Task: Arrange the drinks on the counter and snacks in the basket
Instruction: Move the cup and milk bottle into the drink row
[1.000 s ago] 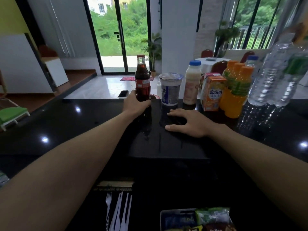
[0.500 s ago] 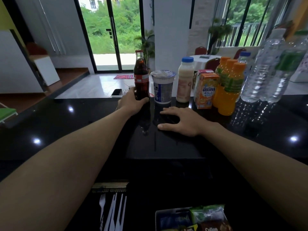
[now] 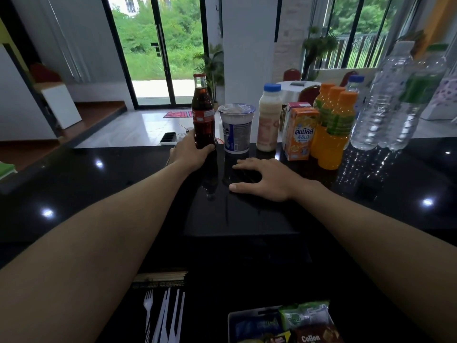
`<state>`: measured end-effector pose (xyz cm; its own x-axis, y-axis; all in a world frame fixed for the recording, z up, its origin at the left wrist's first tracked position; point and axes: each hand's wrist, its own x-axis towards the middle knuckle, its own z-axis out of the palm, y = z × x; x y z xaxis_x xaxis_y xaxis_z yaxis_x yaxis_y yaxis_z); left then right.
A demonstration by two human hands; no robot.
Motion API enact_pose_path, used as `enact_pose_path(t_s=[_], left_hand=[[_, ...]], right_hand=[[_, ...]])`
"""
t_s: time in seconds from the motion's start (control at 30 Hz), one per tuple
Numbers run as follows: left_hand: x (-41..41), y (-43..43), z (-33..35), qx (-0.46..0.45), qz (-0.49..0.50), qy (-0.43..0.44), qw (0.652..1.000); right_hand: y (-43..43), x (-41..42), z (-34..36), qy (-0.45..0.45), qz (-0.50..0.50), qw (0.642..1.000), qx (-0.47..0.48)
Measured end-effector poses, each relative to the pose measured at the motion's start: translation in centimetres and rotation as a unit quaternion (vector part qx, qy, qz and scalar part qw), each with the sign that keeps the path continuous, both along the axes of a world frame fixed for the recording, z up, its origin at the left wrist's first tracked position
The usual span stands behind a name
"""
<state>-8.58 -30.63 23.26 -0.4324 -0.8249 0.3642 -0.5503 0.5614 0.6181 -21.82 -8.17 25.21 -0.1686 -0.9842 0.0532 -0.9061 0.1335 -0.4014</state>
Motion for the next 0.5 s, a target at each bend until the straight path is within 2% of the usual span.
enact_pose_path(t_s=[0.5], left_hand=[[0.16,0.36,0.06,0.009,-0.003,-0.003,1.0]], right_hand=[[-0.1,-0.12,-0.1,-0.008,-0.01,1.0,0.011]])
